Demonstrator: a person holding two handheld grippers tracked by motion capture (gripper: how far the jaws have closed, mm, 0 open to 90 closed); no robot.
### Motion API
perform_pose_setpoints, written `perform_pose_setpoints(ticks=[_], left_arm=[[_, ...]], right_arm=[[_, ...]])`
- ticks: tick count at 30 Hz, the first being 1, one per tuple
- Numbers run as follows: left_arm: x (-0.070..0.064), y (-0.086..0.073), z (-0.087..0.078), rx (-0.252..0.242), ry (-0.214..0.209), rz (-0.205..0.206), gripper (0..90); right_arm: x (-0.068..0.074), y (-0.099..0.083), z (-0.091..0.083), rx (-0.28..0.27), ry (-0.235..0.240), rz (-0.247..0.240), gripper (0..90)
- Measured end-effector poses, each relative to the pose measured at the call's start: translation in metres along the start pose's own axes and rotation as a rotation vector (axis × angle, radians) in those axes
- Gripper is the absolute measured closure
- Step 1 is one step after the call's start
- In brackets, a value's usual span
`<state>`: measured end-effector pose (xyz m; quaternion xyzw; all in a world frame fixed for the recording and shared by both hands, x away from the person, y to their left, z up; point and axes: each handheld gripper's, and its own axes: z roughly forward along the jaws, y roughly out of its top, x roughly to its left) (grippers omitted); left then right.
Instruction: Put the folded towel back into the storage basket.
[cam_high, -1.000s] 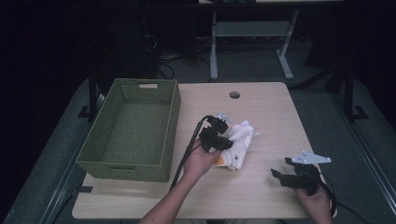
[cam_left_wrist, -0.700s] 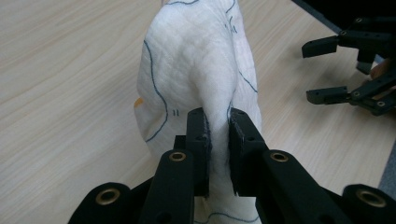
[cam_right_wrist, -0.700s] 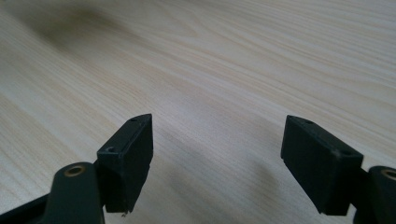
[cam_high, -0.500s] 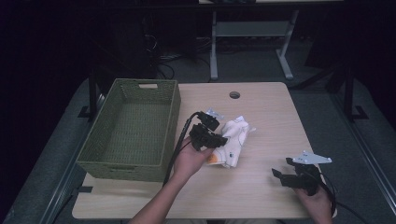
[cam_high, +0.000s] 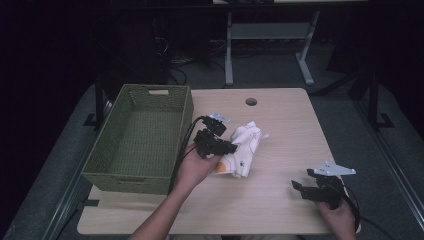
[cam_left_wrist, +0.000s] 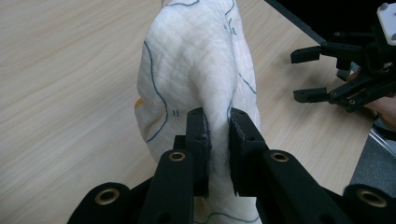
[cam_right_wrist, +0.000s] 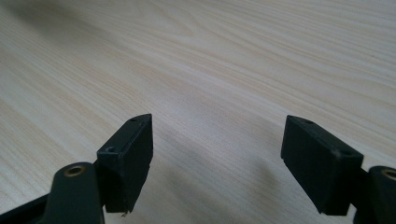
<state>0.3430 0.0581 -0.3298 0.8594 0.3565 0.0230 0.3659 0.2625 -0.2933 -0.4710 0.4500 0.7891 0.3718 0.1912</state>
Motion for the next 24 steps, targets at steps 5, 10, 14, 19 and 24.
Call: perform_pose_setpoints(ticks=[5, 10, 14, 19, 24], left_arm=[[0.003, 0.003, -0.011, 0.0, 0.008, 0.0, 80.1], [0.008, 0.004, -0.02, 0.002, 0.012, -0.004, 80.0], [0.014, 0.003, -0.028, -0.009, 0.007, -0.021, 79.8], [0.023, 0.003, -0.04, -0.025, -0.007, -0.049, 79.7], [0.029, 0.003, -0.051, -0.034, 0.009, -0.06, 79.6]], right_arm=[[0.0, 0.0, 0.0, -0.005, 0.0, -0.004, 24.8], [0.0, 0.0, 0.0, -0.006, -0.002, -0.006, 24.8], [0.0, 0.0, 0.0, -0.001, 0.0, -0.003, 24.8], [0.001, 0.0, 0.001, 0.002, -0.003, -0.01, 24.8], [-0.001, 0.0, -0.001, -0.004, -0.005, -0.005, 24.8]])
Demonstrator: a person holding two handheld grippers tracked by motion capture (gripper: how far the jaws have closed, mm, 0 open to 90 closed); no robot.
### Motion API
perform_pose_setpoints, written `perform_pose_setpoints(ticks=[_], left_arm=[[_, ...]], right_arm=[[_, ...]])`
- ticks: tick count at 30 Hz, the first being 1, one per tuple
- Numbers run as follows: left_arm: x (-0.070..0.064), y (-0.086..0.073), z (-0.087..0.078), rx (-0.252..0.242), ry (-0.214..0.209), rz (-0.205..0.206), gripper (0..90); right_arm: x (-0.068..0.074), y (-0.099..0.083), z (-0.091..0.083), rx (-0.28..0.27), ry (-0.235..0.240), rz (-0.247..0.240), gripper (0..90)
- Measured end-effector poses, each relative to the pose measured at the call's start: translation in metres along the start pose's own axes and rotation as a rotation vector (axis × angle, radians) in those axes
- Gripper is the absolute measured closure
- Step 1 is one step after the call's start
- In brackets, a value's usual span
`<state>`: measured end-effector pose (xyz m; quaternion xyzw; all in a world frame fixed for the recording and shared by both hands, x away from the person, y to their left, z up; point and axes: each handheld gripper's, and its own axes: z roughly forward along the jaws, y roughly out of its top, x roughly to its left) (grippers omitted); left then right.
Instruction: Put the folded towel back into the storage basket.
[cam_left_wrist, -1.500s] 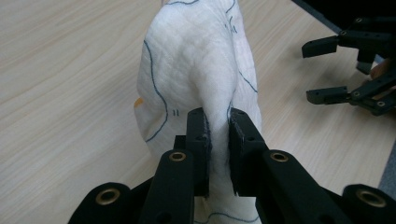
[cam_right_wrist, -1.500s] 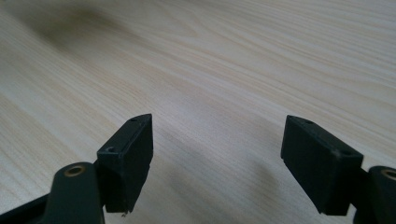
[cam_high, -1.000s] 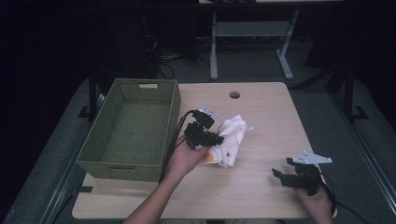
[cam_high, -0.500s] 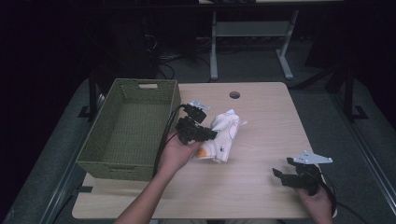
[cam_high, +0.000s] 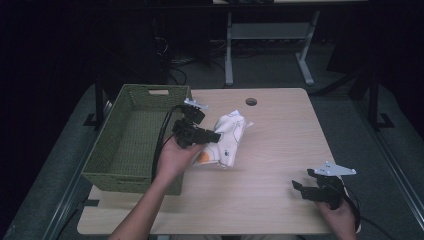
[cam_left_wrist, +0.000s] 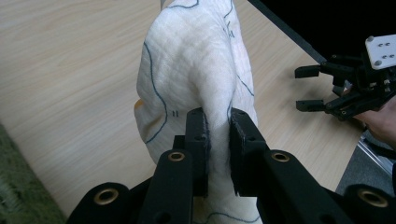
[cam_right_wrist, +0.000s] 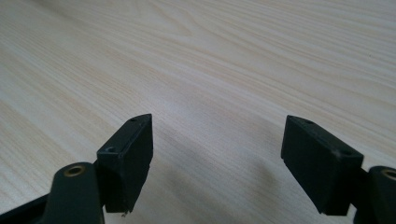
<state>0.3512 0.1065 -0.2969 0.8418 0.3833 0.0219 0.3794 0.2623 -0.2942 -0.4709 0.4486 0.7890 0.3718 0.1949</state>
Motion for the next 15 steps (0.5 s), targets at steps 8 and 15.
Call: perform_pose_setpoints(ticks=[8, 15], left_arm=[[0.013, -0.003, -0.015, 0.003, 0.031, -0.019, 79.3], [0.026, -0.007, -0.03, -0.013, 0.044, -0.053, 79.3]], right_arm=[[0.0, 0.0, 0.0, 0.001, 0.0, -0.001, 24.8], [0.0, 0.0, 0.0, 0.004, -0.002, -0.001, 24.8]])
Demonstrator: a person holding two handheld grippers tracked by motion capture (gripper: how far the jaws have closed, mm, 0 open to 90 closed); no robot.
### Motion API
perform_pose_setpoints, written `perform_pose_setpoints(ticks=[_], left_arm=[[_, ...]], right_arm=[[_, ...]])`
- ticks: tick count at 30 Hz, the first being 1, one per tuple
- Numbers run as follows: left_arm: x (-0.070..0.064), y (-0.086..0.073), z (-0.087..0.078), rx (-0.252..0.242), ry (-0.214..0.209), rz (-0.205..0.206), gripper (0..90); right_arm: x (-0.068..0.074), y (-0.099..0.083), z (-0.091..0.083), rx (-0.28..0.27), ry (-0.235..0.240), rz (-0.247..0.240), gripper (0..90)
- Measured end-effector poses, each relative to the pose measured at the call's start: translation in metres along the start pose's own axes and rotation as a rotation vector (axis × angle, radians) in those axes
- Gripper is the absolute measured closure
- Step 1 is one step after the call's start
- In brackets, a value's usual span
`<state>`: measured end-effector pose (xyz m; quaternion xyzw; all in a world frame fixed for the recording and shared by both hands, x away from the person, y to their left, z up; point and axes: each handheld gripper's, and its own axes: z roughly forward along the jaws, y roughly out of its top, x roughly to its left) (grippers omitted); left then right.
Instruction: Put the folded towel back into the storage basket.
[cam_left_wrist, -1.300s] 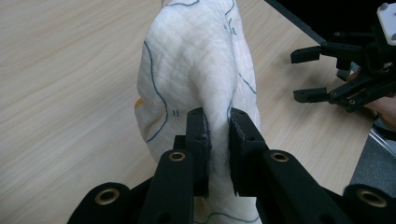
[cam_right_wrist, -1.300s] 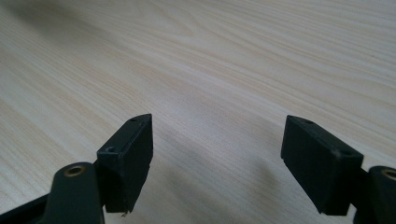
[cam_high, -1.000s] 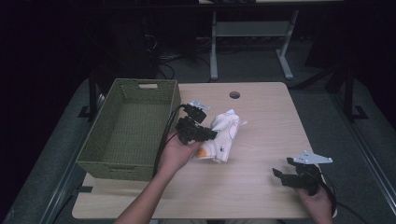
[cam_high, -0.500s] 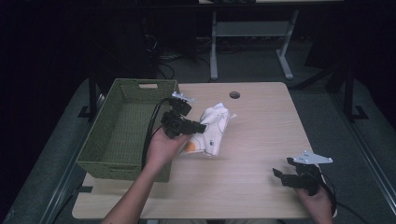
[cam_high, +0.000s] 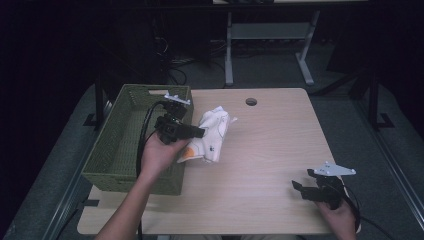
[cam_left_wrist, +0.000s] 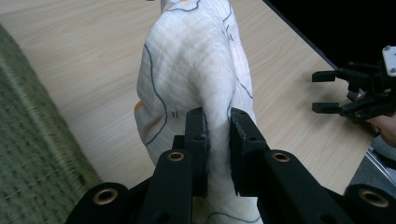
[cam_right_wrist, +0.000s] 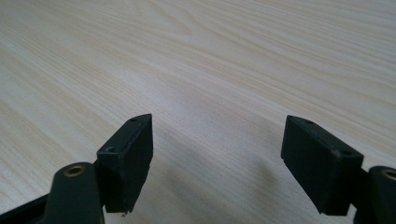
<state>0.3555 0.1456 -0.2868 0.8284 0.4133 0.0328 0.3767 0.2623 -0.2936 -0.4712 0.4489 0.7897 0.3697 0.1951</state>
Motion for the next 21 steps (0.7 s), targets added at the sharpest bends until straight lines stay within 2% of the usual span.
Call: perform_pose_setpoints(ticks=[9, 16, 21], left_arm=[[0.02, -0.006, -0.016, -0.012, 0.023, -0.047, 79.3], [0.033, -0.012, -0.027, -0.01, 0.044, -0.064, 79.3], [0.046, -0.018, -0.04, -0.033, 0.046, -0.097, 79.3]], right_arm=[[0.0, 0.0, 0.0, 0.003, -0.002, -0.002, 24.8], [0.0, 0.0, 0.0, 0.003, -0.003, -0.002, 24.8], [0.0, 0.0, 0.001, 0.006, -0.005, 0.003, 24.8]])
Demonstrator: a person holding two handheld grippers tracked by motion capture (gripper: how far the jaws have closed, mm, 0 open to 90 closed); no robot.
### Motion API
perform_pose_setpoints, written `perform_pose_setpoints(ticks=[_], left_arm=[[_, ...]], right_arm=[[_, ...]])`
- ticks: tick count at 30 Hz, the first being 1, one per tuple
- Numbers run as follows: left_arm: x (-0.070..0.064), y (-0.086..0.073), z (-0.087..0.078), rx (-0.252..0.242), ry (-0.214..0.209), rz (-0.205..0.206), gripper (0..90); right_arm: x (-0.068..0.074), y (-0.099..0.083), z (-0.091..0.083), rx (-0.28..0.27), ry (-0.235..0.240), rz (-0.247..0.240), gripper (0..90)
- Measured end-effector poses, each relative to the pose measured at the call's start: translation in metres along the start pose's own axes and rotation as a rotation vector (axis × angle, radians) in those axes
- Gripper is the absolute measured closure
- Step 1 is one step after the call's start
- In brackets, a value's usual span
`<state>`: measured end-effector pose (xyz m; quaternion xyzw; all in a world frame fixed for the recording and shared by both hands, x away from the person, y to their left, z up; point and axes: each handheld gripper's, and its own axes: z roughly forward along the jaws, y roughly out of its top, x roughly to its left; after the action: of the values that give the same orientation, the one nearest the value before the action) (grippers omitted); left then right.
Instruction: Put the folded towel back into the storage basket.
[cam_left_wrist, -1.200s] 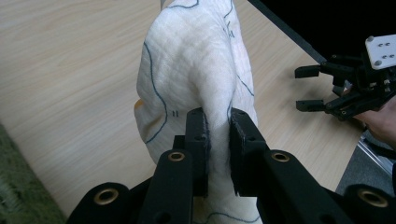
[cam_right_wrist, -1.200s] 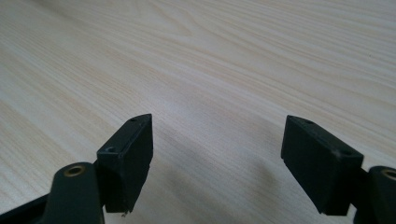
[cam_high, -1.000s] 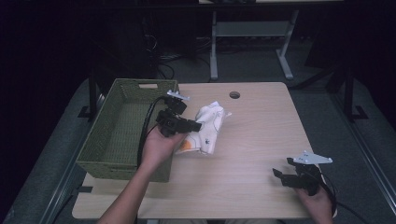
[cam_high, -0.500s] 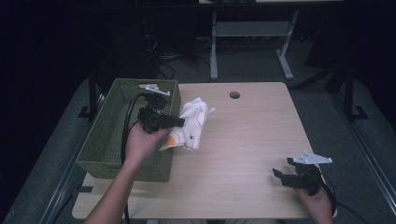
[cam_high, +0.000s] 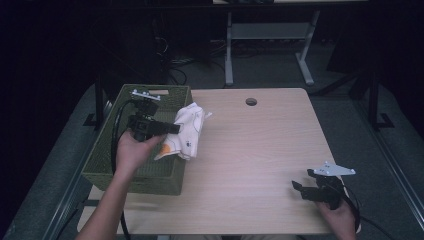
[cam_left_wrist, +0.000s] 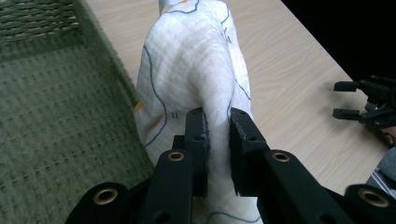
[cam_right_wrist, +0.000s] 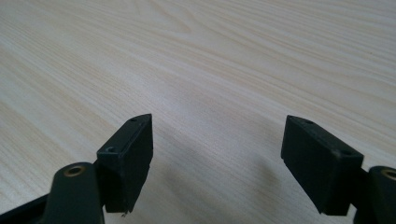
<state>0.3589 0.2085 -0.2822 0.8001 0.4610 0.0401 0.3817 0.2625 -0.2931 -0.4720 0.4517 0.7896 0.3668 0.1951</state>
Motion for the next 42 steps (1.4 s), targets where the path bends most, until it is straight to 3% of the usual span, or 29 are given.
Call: perform_pose_setpoints(ticks=[22, 42], left_arm=[[0.043, -0.02, -0.028, -0.004, 0.037, -0.064, 79.1], [0.058, -0.031, -0.031, 0.012, 0.056, -0.075, 79.1]], right_arm=[[0.0, 0.0, 0.001, 0.008, -0.005, -0.001, 24.8], [0.0, -0.001, 0.002, 0.013, -0.003, -0.001, 24.8]])
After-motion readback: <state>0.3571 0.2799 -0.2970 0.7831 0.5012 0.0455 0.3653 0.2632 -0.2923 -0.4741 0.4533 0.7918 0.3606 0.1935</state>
